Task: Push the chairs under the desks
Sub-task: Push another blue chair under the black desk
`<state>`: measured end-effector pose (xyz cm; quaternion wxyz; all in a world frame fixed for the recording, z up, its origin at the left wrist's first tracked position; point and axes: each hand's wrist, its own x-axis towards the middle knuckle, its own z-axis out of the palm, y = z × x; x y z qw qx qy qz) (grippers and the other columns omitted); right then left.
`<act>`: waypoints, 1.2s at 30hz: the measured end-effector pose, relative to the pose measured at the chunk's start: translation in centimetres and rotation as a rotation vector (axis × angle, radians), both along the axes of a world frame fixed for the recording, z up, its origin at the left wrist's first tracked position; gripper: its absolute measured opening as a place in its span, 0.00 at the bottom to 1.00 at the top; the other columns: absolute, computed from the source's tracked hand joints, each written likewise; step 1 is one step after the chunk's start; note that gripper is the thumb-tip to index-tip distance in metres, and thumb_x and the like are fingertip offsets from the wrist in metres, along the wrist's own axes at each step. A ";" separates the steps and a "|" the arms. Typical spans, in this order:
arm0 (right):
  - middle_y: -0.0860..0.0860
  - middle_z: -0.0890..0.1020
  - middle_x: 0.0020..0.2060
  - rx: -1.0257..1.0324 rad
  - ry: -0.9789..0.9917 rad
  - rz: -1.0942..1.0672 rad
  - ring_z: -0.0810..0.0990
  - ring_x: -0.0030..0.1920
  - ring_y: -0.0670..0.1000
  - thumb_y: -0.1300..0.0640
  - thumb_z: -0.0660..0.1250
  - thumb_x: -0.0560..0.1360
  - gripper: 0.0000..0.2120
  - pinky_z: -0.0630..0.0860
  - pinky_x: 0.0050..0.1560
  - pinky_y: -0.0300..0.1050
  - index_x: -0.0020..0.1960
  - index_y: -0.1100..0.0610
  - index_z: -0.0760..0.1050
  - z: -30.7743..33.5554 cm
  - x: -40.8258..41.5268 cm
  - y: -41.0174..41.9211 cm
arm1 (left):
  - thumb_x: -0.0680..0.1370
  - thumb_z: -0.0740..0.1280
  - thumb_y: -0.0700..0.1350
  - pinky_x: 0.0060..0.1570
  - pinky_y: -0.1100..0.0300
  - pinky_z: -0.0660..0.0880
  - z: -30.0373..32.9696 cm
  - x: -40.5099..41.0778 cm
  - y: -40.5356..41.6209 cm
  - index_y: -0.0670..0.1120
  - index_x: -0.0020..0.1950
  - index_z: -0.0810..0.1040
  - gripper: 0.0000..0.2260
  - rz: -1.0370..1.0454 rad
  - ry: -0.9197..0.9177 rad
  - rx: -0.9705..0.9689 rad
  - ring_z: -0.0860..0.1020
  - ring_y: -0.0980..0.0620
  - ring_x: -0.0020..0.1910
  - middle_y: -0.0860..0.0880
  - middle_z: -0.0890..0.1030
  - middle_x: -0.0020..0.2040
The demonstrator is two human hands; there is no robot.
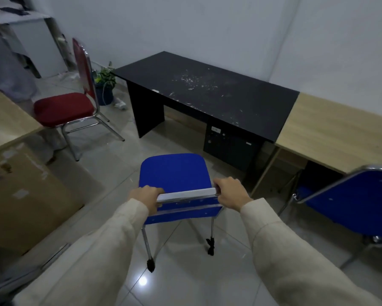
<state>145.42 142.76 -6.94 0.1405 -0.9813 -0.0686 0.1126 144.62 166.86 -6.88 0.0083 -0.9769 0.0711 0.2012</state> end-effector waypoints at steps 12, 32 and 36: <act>0.58 0.79 0.55 -0.274 -0.032 0.022 0.79 0.53 0.58 0.63 0.69 0.73 0.16 0.77 0.48 0.49 0.58 0.60 0.68 0.3 1.8 2.5 | 0.76 0.65 0.44 0.57 0.53 0.78 -0.9 5.7 1.8 0.57 0.66 0.74 0.19 -0.021 0.018 -0.021 0.80 0.47 0.56 0.50 0.81 0.58; 0.59 0.80 0.46 -0.257 -0.088 0.060 0.80 0.48 0.59 0.74 0.63 0.73 0.08 0.69 0.38 0.47 0.46 0.62 0.73 0.1 15.9 9.3 | 0.76 0.65 0.45 0.55 0.55 0.78 -0.4 22.1 7.1 0.54 0.61 0.78 0.14 0.064 -0.024 0.062 0.80 0.49 0.54 0.50 0.82 0.55; 0.60 0.78 0.44 -0.225 -0.047 0.095 0.79 0.47 0.60 0.72 0.62 0.74 0.07 0.68 0.39 0.48 0.47 0.62 0.73 0.3 19.4 10.4 | 0.77 0.64 0.45 0.59 0.56 0.75 0.2 25.9 8.1 0.53 0.63 0.78 0.15 0.059 -0.004 0.083 0.78 0.48 0.59 0.48 0.81 0.59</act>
